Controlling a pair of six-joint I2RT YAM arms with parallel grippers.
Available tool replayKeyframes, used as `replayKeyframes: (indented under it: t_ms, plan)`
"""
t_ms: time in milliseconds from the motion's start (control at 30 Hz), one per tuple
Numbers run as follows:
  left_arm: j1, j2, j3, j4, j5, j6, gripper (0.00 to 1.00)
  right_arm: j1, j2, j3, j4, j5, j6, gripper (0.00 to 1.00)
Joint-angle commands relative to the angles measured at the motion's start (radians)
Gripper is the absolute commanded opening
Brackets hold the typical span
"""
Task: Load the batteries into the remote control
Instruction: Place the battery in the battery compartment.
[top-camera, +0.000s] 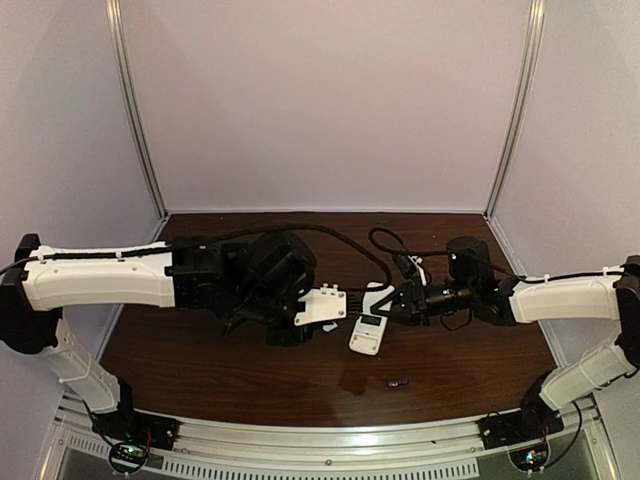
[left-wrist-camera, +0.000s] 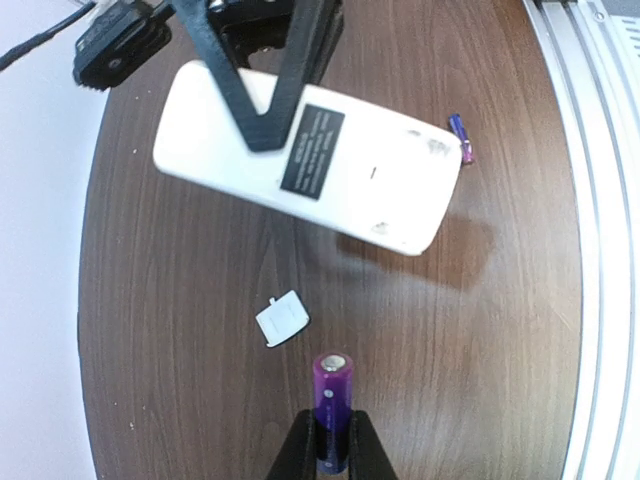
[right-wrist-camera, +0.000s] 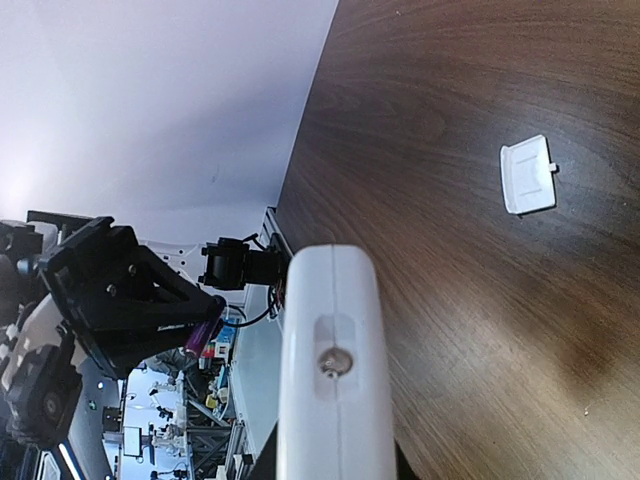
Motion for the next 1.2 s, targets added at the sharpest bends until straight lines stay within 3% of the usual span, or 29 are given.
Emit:
replayKeyframes:
  t_ms: [0,500,1167]
  plan:
    - [-0.045,0.043,0.025,-0.066,-0.094,0.024,0.00,0.042,0.021,0.007,0.000,0.072,0.038,0.00]
    - [-0.116,0.084,0.061,-0.039,-0.094,0.044,0.00,0.105,0.026,-0.027,0.095,0.107,0.124,0.00]
    - [-0.157,0.277,0.203,-0.164,-0.197,0.026,0.00,0.149,0.064,-0.071,0.263,0.170,0.217,0.00]
